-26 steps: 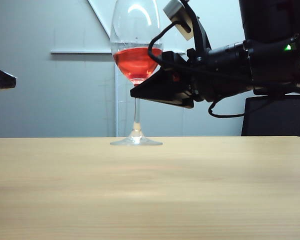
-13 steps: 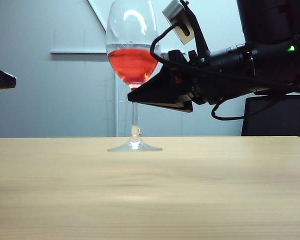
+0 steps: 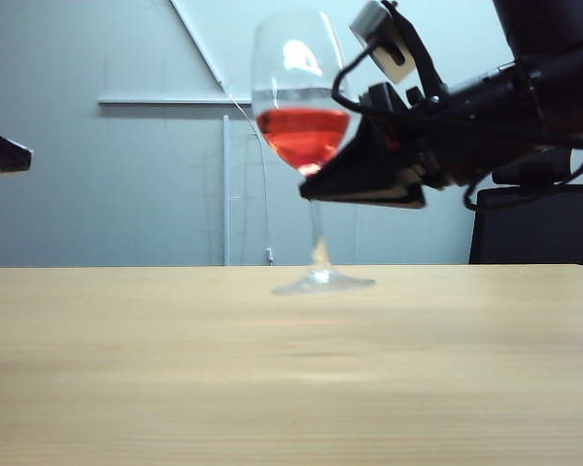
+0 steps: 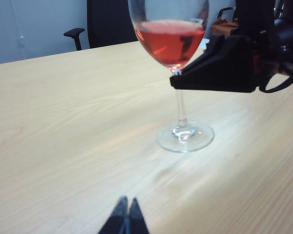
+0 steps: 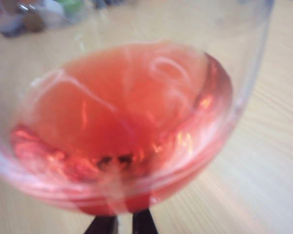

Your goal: Gently pick up the goblet, rotate it counterclockwise for two full turns (viewing from above), and then place it back on the table.

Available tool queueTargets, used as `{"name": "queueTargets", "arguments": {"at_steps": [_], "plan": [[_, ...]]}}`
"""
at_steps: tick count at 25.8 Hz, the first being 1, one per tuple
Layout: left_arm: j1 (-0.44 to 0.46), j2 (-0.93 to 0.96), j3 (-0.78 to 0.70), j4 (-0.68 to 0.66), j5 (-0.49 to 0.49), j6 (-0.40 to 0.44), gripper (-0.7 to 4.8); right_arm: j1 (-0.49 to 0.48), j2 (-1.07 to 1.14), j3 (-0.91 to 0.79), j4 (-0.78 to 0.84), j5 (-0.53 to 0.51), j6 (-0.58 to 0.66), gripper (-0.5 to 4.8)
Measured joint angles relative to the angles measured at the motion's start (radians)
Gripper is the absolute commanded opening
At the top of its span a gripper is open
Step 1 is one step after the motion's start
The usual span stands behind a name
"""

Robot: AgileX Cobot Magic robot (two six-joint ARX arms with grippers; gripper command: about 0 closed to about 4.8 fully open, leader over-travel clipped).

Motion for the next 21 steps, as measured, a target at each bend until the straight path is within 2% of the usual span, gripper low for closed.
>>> {"name": "queueTargets", "arguments": {"at_steps": [6,14,21], "plan": [[0.000,0.000,0.000,0.000,0.000,0.000,-0.05,-0.005,-0.024,0.000,-0.117,0.098,-0.009,-0.05],[0.000,0.000,0.000,0.000,0.000,0.000,-0.05,-0.005,-0.025,0.000,-0.117,0.221,-0.002,-0.05],[0.000,0.000,0.000,0.000,0.000,0.000,-0.05,-0.005,-0.025,0.000,-0.117,0.338,0.056,-0.05]]}}
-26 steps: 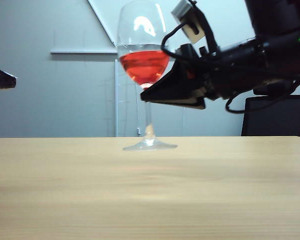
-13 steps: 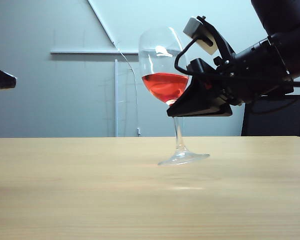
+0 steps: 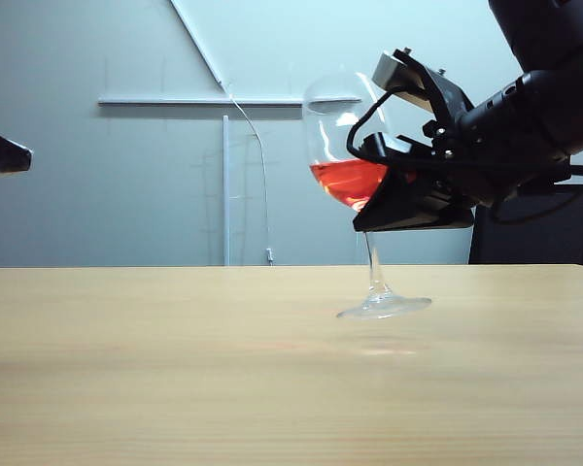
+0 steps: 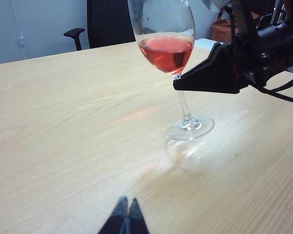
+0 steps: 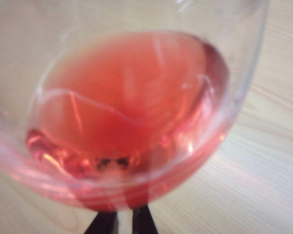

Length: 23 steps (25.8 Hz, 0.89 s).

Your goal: Gently pick up the goblet, rotate it counterclockwise for two full turns (viewing from above), and then place it back on the table.

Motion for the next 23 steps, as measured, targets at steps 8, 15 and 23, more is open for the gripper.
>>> {"name": "queueTargets", "arguments": {"at_steps": [8,15,23], "plan": [[0.000,0.000,0.000,0.000,0.000,0.000,-0.05,0.000,0.000,0.000,0.019,0.116,0.135,-0.05],[0.000,0.000,0.000,0.000,0.000,0.000,-0.05,0.000,0.000,-0.001,0.077,0.177,0.245,-0.05],[0.000,0.000,0.000,0.000,0.000,0.000,-0.05,-0.001,0.000,-0.001,0.179,0.215,0.331,-0.05]]}}
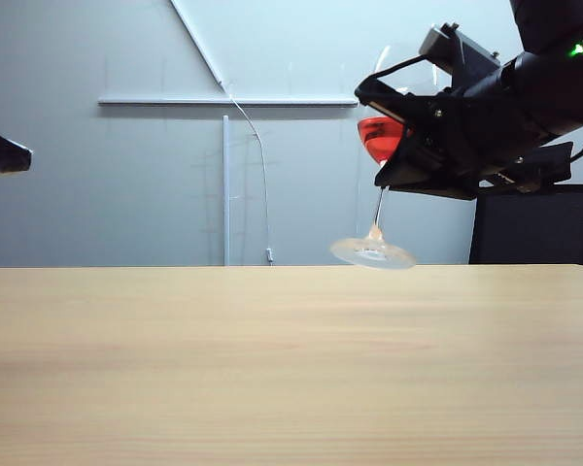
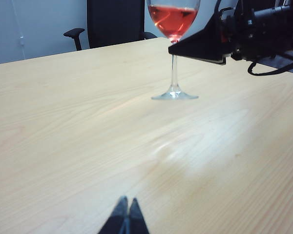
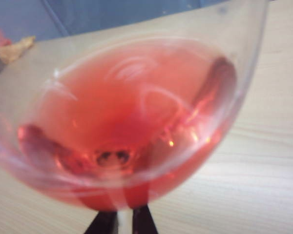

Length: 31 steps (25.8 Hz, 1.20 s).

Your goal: Gently pick up the goblet, rotate it counterclockwise for two full turns (viewing from above), and then place it back on the table.

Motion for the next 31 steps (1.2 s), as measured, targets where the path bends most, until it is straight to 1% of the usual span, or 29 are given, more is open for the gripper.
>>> {"name": "queueTargets", "arguments": {"at_steps": [3,10,14,24,31], "plan": [[0.000,0.000,0.000,0.000,0.000,0.000,-0.05,0.000,0.000,0.000,0.027,-0.002,0.010,-0.05],[0.000,0.000,0.000,0.000,0.000,0.000,-0.05,0.000,0.000,0.000,0.151,-0.061,0.032,-0.05],[0.000,0.000,0.000,0.000,0.000,0.000,-0.05,0.000,0.001,0.000,0.178,-0.103,0.052,-0.05],[0.000,0.000,0.000,0.000,0.000,0.000,-0.05,0.000,0.002,0.000,0.298,-0.354,0.060,-0.05],[0.000,0.000,0.000,0.000,0.000,0.000,-0.05,0.000,0.002,0.000,0.309,-0.542,0.045,-0.05]]}}
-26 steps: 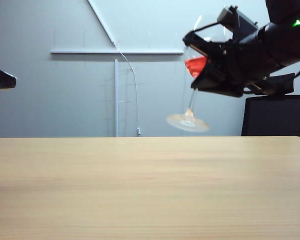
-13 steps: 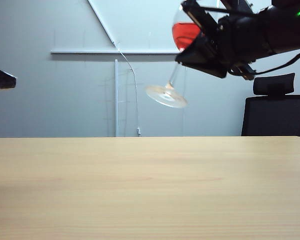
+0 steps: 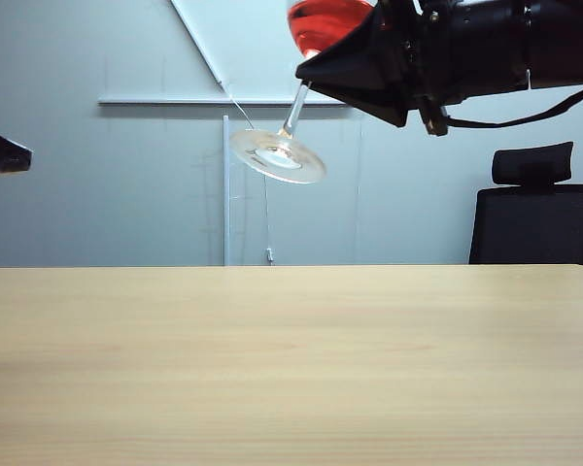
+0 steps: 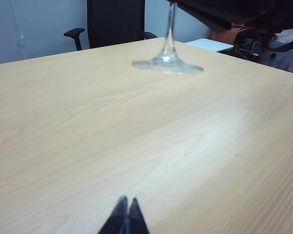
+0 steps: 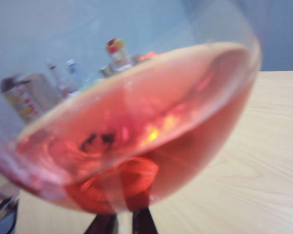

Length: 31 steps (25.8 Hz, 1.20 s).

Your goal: Gently pick up the goblet, rotate it counterclockwise for two full turns (viewing from above), and then place it back on the table.

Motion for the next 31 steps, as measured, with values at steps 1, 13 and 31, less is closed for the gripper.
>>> {"name": "queueTargets", "arguments": {"at_steps": [1,13,31], "plan": [[0.000,0.000,0.000,0.000,0.000,0.000,-0.05,0.000,0.000,0.000,0.000,-0.019,-0.008,-0.05],[0.000,0.000,0.000,0.000,0.000,0.000,-0.05,-0.058,0.000,0.000,-0.099,-0.323,-0.045,-0.05],[0.000,0.000,0.000,0.000,0.000,0.000,-0.05,-0.101,0.000,0.133,-0.577,-0.374,-0.250,-0.05]]}}
